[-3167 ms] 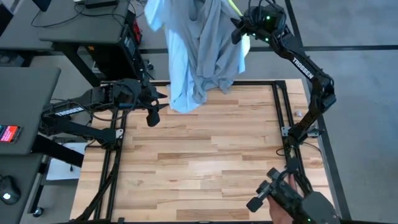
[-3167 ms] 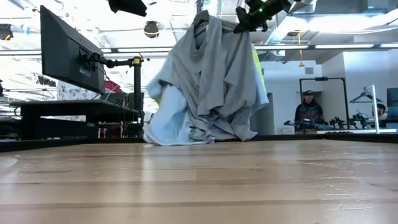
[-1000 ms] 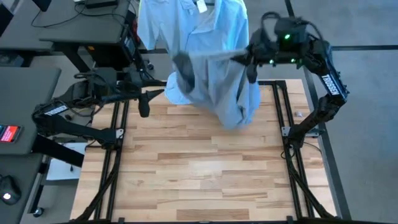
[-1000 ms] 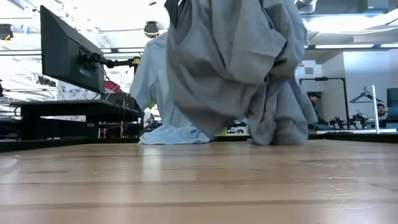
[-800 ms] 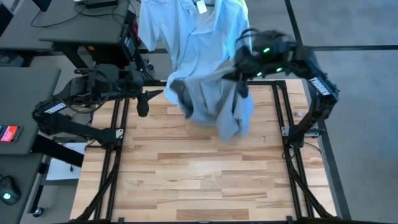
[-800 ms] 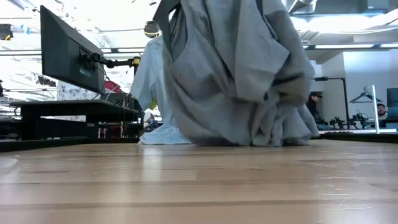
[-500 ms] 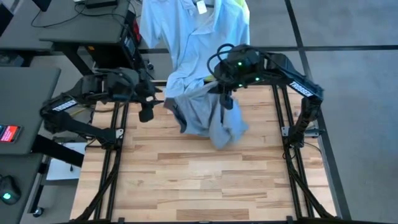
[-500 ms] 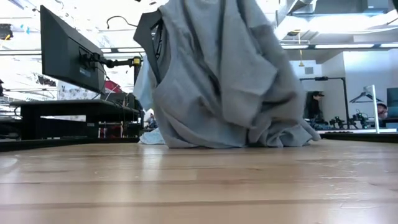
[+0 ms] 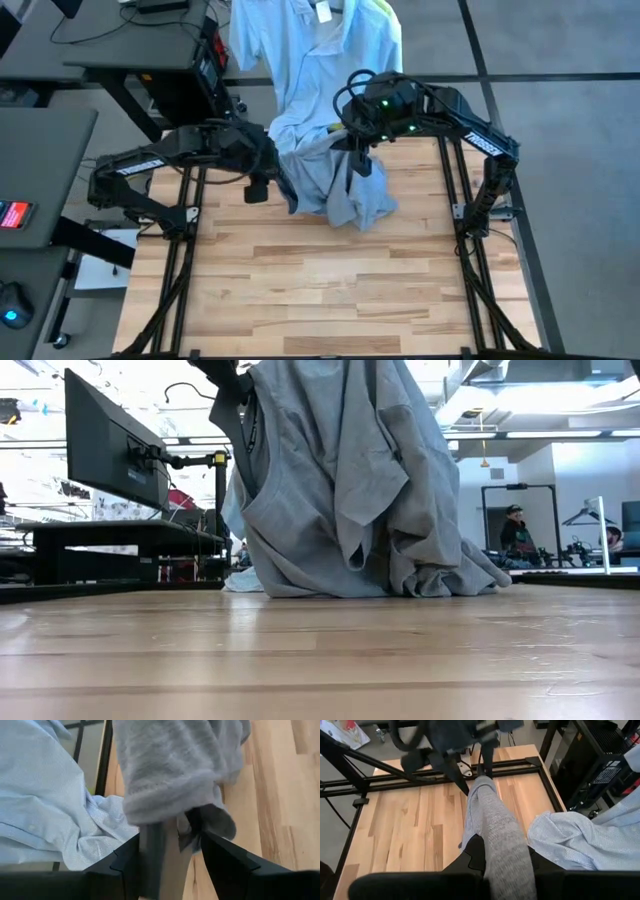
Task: Hang clothes
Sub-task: Unhang the gray shirt from the rack
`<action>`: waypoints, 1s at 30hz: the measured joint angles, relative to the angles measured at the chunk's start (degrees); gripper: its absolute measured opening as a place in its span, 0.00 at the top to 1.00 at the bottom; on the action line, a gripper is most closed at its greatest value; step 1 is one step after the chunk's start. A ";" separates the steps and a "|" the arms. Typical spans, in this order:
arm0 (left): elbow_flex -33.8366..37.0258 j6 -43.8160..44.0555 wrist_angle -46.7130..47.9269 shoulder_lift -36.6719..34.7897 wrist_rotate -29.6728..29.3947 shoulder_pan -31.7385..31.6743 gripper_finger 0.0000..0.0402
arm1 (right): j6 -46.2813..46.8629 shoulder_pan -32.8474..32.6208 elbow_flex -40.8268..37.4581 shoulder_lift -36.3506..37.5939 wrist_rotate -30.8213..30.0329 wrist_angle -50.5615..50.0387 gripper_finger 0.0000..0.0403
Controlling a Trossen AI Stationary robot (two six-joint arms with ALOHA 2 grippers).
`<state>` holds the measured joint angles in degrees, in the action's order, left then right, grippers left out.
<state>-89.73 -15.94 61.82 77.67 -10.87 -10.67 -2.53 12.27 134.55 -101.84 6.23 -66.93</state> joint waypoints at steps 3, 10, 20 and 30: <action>0.00 0.35 -0.48 1.49 -1.10 0.01 0.62 | 0.76 -0.41 0.04 0.02 -0.01 -0.49 0.95; -0.01 -0.87 0.56 1.82 -1.46 -0.05 0.94 | 5.38 -0.72 0.06 0.02 -0.14 -4.74 0.76; -2.10 -1.82 0.54 -3.54 -1.58 0.01 0.94 | 6.72 -0.13 0.15 -2.28 -3.60 -15.46 0.63; -2.12 3.18 8.96 -6.78 -2.31 0.03 0.94 | 4.27 2.25 -0.05 -1.47 -3.16 -15.57 0.99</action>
<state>-91.85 -12.76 70.78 70.89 -13.17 -10.63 1.74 14.53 134.50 -103.31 3.08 -82.51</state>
